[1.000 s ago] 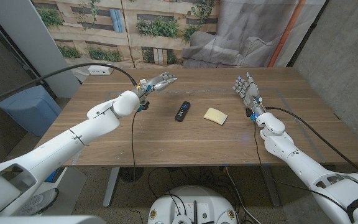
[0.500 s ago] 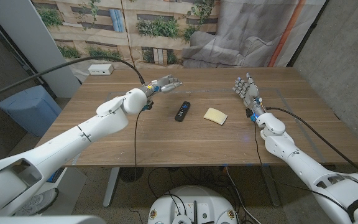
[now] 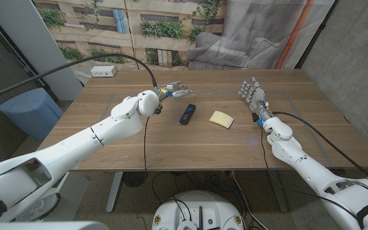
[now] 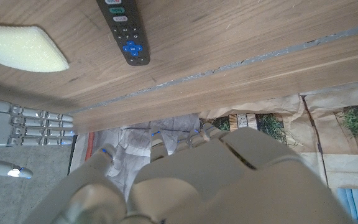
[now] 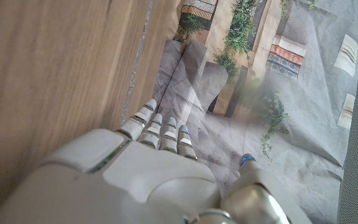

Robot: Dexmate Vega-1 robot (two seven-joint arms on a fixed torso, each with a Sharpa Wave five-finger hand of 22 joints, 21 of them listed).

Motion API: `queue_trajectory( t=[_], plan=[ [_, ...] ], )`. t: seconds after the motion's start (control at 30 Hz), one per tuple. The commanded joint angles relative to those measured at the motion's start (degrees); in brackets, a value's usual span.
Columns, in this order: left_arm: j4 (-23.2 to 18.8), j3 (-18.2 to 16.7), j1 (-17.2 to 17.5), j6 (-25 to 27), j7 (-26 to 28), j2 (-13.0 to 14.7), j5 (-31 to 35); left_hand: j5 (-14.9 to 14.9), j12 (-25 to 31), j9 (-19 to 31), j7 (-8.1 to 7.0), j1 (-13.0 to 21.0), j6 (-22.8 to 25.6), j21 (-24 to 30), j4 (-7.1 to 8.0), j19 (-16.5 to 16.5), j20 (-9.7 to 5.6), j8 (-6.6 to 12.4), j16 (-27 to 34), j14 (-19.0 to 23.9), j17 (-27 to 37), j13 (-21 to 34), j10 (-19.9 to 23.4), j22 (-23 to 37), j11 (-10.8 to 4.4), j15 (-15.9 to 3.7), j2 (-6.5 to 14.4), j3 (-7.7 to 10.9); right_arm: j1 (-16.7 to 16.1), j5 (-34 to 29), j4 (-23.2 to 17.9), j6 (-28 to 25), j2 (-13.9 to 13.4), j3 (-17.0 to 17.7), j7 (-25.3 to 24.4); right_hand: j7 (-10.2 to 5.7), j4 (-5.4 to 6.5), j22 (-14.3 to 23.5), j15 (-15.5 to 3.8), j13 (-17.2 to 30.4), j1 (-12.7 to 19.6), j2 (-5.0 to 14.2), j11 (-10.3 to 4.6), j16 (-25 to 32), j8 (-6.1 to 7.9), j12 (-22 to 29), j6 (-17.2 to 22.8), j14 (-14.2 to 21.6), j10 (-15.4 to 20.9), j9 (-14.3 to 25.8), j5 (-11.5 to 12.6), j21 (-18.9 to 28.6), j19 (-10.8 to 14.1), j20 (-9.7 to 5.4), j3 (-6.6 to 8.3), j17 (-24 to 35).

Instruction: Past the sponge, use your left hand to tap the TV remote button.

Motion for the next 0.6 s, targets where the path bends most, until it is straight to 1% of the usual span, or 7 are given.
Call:
queue_trajectory(
  t=[0.03, 0.2, 0.23, 0.3, 0.33, 0.47, 0.6],
  plan=[
    [-1.4, 6.6, -4.0, 8.0, -6.6, -2.4, 10.6, -0.1, 0.0, 0.2, -0.58, -0.4, 0.1, 0.0, 0.23, -9.2, -1.88, 0.06, 0.2, -11.6, 0.1, 0.3, -9.0, 0.3, 0.46, 0.42, 0.9, -0.36, -0.3, 0.7, 0.9, 1.0, 0.4, 0.3, 1.0, 0.12, 0.45, 0.2, 0.03, 0.2, 0.5, 0.15, 0.18, 0.4, 0.55, 0.2, 0.6, -0.1, 0.1, 0.2, 0.4, 0.2, -0.3, 0.41, 0.19, 0.0],
    [-1.1, 9.6, -5.8, 10.3, -10.9, -3.6, 15.6, -0.1, 0.1, 0.2, -0.82, -0.6, 0.7, 0.1, 0.42, -9.9, -1.85, 0.27, 0.4, -11.8, 0.2, 0.3, -9.2, 0.3, 0.56, 0.53, 0.9, -0.58, -0.5, 1.0, 1.0, 1.4, 0.4, 0.4, 1.5, 0.15, 0.51, 0.2, -0.02, 0.2, 0.5, 0.16, 0.14, 0.4, 0.54, 0.2, 0.6, -0.1, 0.1, 0.2, 0.4, 0.2, -0.3, 0.46, 0.16, -0.1],
    [-1.0, 10.7, -6.5, 11.4, -12.6, -4.0, 17.2, -0.1, 0.1, 0.2, -0.83, -0.6, 0.7, 0.0, 0.48, -10.1, -1.77, 0.28, 0.4, -11.9, 0.2, 0.3, -9.2, 0.3, 0.60, 0.53, 1.0, -0.62, -0.6, 1.1, 1.0, 1.4, 0.3, 0.5, 1.5, 0.14, 0.52, 0.2, 0.05, 0.2, 0.5, 0.16, 0.16, 0.4, 0.54, 0.2, 0.6, -0.1, 0.0, 0.2, 0.4, 0.2, -0.3, 0.44, 0.16, -0.1],
    [-0.8, 12.0, -7.3, 11.1, -14.3, -4.3, 19.6, 0.0, 0.1, 0.2, -0.98, -0.7, 0.7, 0.0, 0.73, -11.1, -1.64, 0.24, 0.3, -12.6, 0.2, 0.3, -9.6, 0.3, 0.69, 0.61, 1.3, -0.76, -0.9, 1.1, 0.6, 1.3, 0.1, 0.5, 1.4, 0.13, 0.55, 0.2, 0.11, 0.2, 0.5, 0.17, 0.29, 0.4, 0.54, 0.2, 0.6, -0.1, 0.0, 0.2, 0.5, 0.2, -0.3, 0.45, 0.15, -0.2],
    [-0.6, 12.4, -7.7, 11.8, -15.7, -4.8, 20.5, 0.0, 0.1, 0.2, -1.03, -0.7, 0.7, 0.0, 0.75, -11.2, -1.56, 0.24, 0.3, -12.6, 0.2, 0.3, -9.6, 0.3, 0.69, 0.63, 1.3, -0.78, -1.0, 1.1, 0.5, 1.3, 0.1, 0.6, 1.4, 0.15, 0.56, 0.2, 0.09, 0.2, 0.5, 0.18, 0.36, 0.4, 0.55, 0.3, 0.6, -0.1, 0.0, 0.2, 0.5, 0.2, -0.4, 0.46, 0.14, -0.2],
    [0.4, 12.7, -7.8, 12.1, -17.9, -6.2, 22.1, 0.0, 0.2, 0.1, -1.66, -0.8, 1.3, 0.1, 1.00, -11.9, -1.41, 0.41, 0.4, -13.2, 0.2, 0.3, -9.9, 0.4, 0.93, 0.73, 1.5, -0.97, -1.6, 1.3, 0.0, 1.1, -0.2, 0.7, 1.3, 0.15, 0.59, 0.2, 0.15, 0.2, 0.5, 0.18, 0.33, 0.4, 0.58, 0.3, 0.7, -0.1, 0.0, 0.2, 0.5, 0.3, -0.4, 0.46, 0.12, -0.3],
    [1.0, 12.9, -7.9, 12.0, -19.5, -7.2, 23.8, 0.0, 0.3, 0.1, -1.51, -0.9, 2.4, 0.3, 1.27, -12.4, -1.33, 0.74, 0.5, -13.5, 0.3, 0.3, -10.1, 0.4, 1.04, 0.83, 1.6, -1.29, -2.1, 1.4, -0.7, 1.0, -0.5, 0.9, 1.1, 0.18, 0.62, 0.2, 0.22, 0.2, 0.5, 0.18, 0.33, 0.4, 0.57, 0.3, 0.7, -0.2, 0.0, 0.2, 0.5, 0.3, -0.4, 0.43, 0.11, -0.3]
  ],
)
